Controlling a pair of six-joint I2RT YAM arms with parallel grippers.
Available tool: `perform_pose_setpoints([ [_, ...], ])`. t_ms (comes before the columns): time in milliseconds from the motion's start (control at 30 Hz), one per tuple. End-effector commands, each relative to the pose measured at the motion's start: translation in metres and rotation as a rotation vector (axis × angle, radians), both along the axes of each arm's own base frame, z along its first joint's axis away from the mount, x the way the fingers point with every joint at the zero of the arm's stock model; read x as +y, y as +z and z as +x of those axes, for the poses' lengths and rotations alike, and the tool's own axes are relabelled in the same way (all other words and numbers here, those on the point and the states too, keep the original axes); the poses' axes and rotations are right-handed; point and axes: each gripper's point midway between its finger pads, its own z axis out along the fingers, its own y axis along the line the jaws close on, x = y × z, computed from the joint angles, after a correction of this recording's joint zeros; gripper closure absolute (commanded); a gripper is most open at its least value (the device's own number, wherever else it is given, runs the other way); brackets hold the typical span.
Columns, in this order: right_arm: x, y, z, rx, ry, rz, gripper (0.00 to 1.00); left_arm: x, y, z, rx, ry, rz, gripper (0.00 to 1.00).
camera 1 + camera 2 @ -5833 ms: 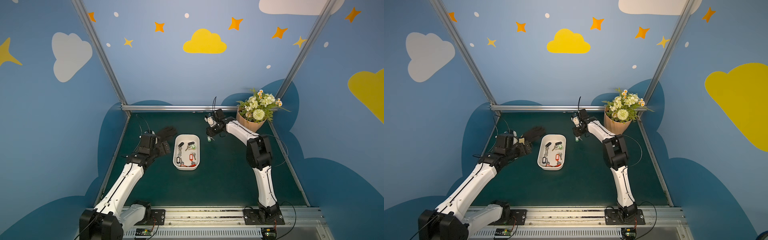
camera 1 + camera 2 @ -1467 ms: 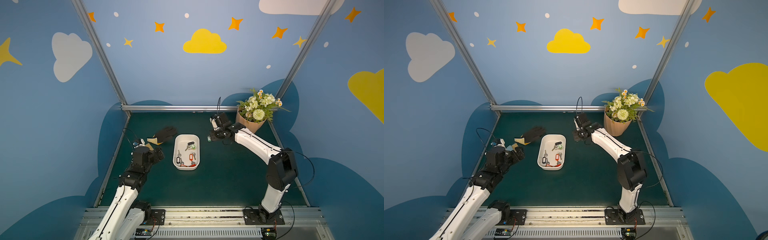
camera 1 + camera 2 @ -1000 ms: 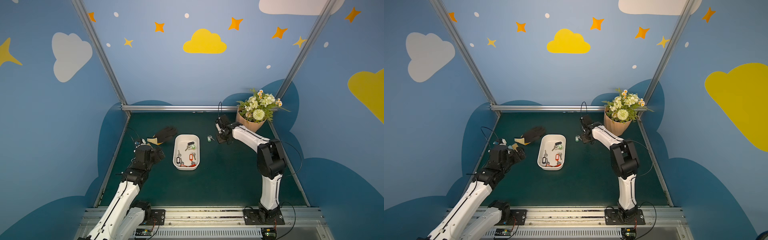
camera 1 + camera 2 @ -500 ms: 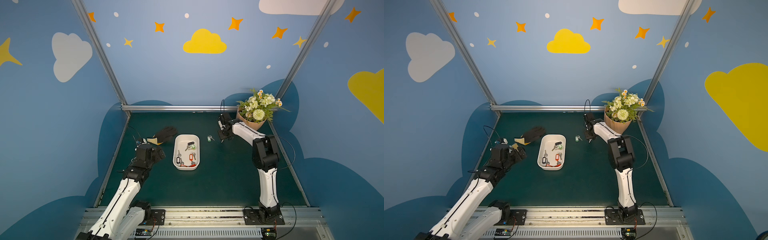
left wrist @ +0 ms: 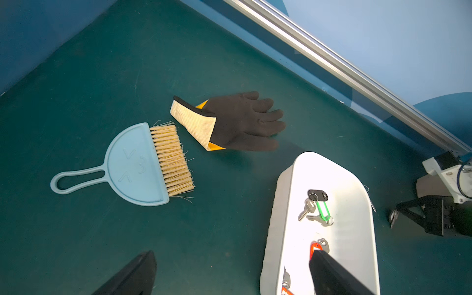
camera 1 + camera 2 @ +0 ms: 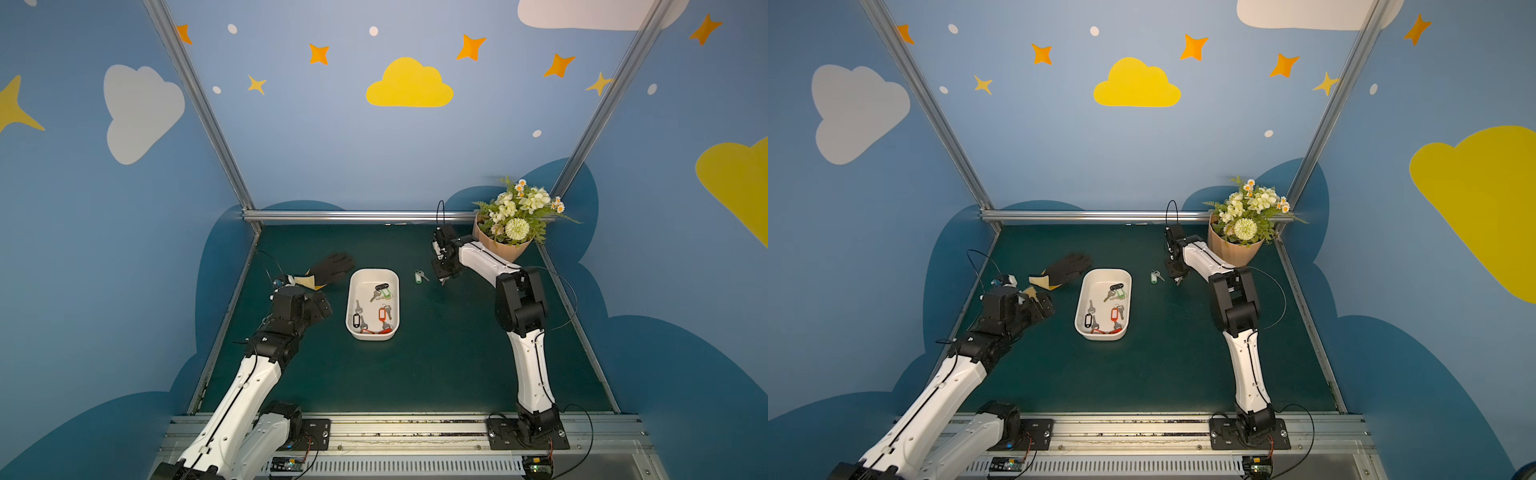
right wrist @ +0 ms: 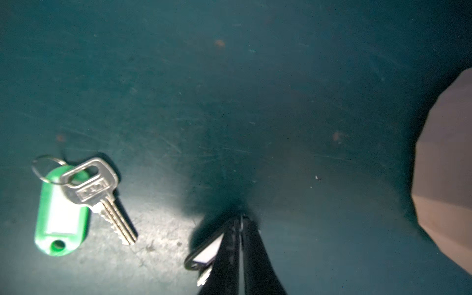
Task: Take the keys out of the storage box
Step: Place the key at the center of the board.
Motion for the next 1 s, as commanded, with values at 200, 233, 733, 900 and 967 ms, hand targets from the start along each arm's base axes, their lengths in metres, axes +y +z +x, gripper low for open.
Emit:
perform_pose_setpoints([
  [200, -0.003, 0.056, -0.012, -0.065, 0.002, 0.072, 0.6, -0.019, 0.007, 0.014, 0.008, -0.093, -0.039, 0.0],
  [233, -0.003, 0.063, -0.014, -0.075, 0.002, 0.083, 0.58, -0.02, 0.005, 0.015, 0.015, -0.099, -0.043, 0.0],
  [733, 0.013, 0.165, -0.079, -0.244, 0.057, 0.277, 0.3, -0.05, -0.009, 0.025, 0.122, -0.197, -0.161, 0.0],
  [900, 0.031, 0.191, -0.104, -0.267, 0.099, 0.392, 0.25, -0.059, -0.012, 0.025, 0.135, -0.234, -0.195, 0.03],
  [967, 0.04, 0.2, -0.112, -0.272, 0.119, 0.447, 0.23, -0.061, -0.014, 0.024, 0.148, -0.242, -0.209, 0.05],
])
